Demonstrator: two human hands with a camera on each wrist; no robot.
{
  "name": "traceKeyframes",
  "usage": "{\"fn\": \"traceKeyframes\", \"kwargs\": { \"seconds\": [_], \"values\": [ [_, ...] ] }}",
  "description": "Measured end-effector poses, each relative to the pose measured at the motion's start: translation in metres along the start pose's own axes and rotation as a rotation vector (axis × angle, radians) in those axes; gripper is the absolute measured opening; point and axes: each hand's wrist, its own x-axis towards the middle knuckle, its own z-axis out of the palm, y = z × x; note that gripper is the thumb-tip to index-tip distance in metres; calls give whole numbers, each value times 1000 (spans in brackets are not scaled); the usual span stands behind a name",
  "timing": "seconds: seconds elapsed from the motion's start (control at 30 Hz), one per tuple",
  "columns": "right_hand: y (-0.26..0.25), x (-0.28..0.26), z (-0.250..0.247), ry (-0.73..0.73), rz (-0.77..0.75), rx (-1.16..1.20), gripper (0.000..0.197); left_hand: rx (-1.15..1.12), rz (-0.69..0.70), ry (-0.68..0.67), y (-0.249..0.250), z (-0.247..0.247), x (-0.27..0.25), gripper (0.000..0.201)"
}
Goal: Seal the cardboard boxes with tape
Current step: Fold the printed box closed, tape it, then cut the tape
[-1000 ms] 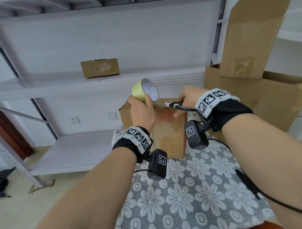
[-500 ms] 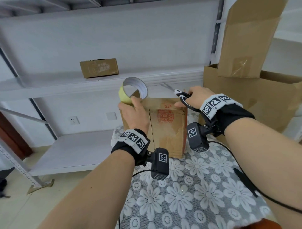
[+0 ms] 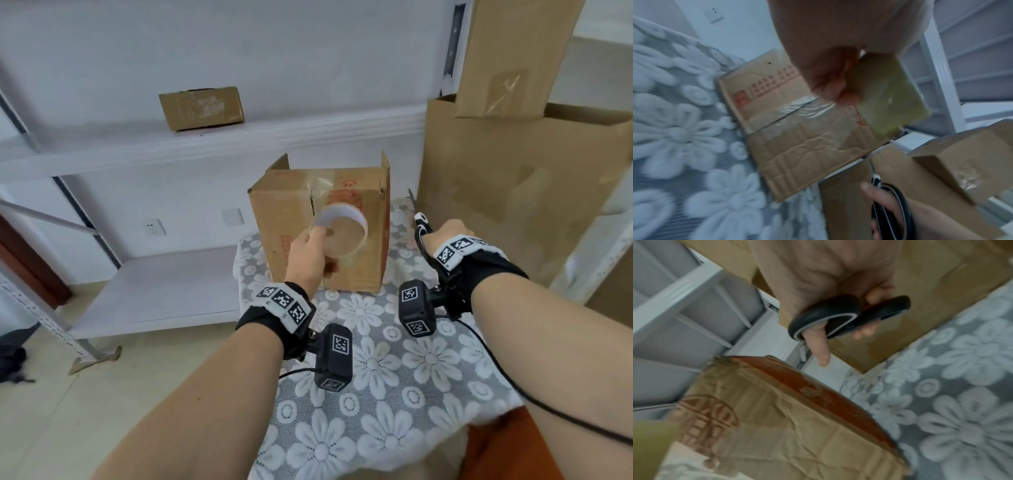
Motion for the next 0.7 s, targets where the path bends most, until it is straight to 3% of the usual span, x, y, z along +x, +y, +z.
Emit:
{"fn": "traceKeyframes", "kwargs": {
  "seconds": [0.13,0.23,0.37,0.47,0.53,0.57,0.6,0.7],
  "values": [
    [31,3,30,-189,15,-24,28,189,-213,-230,-37,-2,-7,39],
    [41,2,45,-274,33,-27,52,241,-363,-328,-52,-5,-10,39],
    [45,5,55,-358,61,5,51,354,-519,-370,-55,-13,-14,43],
    [36,7,56,-308,16,69,46,487,-563,-362,-53,-22,-9,38],
    [22,8,54,-198,-42,62,37,667,-468,-293,-50,-26,-1,34],
    [13,8,51,-110,-86,50,28,749,-361,-195,-46,-28,3,33],
    [3,8,48,-16,-135,56,21,803,-220,-60,-42,-30,8,32],
    [-31,4,38,274,-310,174,35,779,280,309,-22,-35,17,27]
  ]
}}
